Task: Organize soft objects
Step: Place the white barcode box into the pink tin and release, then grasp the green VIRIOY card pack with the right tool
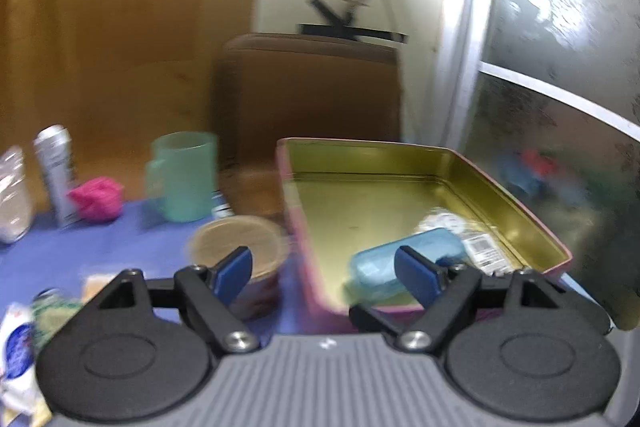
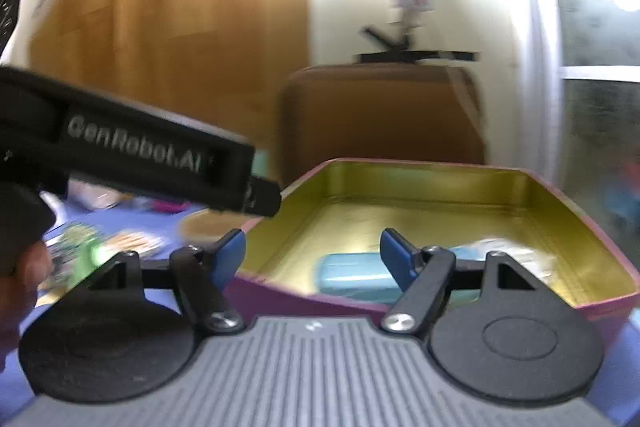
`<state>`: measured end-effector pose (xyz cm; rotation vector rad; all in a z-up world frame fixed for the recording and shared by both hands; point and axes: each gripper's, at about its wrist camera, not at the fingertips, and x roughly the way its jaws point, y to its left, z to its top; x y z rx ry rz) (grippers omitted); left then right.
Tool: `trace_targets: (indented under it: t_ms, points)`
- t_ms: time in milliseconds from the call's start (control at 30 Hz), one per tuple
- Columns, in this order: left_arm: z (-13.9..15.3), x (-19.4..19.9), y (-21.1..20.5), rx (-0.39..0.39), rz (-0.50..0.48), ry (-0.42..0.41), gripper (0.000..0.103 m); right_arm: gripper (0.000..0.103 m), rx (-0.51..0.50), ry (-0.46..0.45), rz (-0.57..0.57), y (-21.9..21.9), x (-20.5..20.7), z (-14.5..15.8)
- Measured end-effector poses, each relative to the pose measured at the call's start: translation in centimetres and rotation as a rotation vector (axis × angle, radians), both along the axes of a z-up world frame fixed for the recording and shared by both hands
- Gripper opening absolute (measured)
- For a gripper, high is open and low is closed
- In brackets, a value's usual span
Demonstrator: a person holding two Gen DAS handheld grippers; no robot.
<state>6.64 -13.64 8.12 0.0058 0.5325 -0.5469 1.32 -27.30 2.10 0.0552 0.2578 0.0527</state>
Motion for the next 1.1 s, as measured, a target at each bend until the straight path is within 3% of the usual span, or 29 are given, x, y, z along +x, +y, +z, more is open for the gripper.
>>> trace_targets:
  t_ms: [100,167,267,567,733,1100]
  points:
    - [-1.1,-0.5,4.0,0.005,0.063,-0.001,0.082,0.077,-0.003,0.042,0.096,2.7,0.0,-0.4]
    - [-2.2,-0.7,6.5,0.024,0.112,0.007,0.082,0.076,-0.069,0.034,0.129,4.9,-0.2,-0.3]
    - [-4.0,-1.0,10.6,0.017,0.177,0.052,0.082,0.075,-0.076,0.07,0.211,7.2,0.3,-0.2]
    - [-7.7,-1.1,20.4,-0.021,0.402,0.133,0.08,0.075,-0.148,0.145,0.325,12.4,1.4,-1.0]
    - [-8.2,-1.1,23.1,-0.138,0.425,0.145,0.078,0.075,-0.18,0.191,0.353,14.5,2.2,-1.5]
    - [-8.3,-1.3,23.9,-0.206,0.424,0.138,0.076,0.076,-0.234,0.214,0.397,17.7,5.3,-1.4]
